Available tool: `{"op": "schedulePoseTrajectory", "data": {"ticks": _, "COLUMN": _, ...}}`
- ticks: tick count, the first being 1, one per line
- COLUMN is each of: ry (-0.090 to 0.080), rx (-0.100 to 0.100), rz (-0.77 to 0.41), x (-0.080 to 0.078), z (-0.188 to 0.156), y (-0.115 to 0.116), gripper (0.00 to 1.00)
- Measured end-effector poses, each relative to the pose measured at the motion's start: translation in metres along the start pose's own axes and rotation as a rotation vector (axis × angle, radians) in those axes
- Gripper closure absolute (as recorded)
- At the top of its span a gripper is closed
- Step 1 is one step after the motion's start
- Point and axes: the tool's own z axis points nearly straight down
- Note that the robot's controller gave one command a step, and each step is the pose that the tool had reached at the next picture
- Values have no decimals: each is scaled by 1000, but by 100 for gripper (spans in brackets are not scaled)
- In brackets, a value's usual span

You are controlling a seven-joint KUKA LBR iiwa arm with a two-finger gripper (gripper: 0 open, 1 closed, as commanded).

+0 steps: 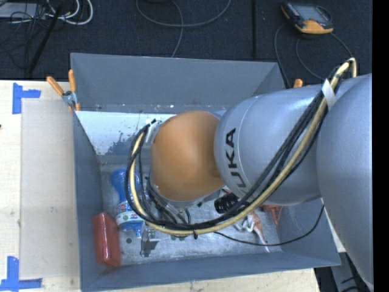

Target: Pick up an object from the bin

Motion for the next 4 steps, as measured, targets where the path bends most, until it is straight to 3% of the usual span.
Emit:
{"op": "schedulePoseTrajectory", "data": {"ticks": 1, "ry": -7, "rx": -2, "rz": 5, "x": -2, "z": -4, "y": -1, "gripper": 0}}
{"op": "schedulePoseTrajectory", "data": {"ticks": 2, "ry": -18, "rx": -4, "rz": -212, "x": -31, "z": 34, "y": -3, "gripper": 0}}
{"op": "schedulePoseTrajectory", "data": {"ticks": 3, "ry": -40, "rx": -2, "rz": -510, "x": -46, "z": 45, "y": -6, "gripper": 0}}
{"op": "schedulePoseTrajectory", "data": {"ticks": 4, "ry": -17, "rx": -3, "rz": -495, "x": -51, "z": 40, "y": -13, "gripper": 0}}
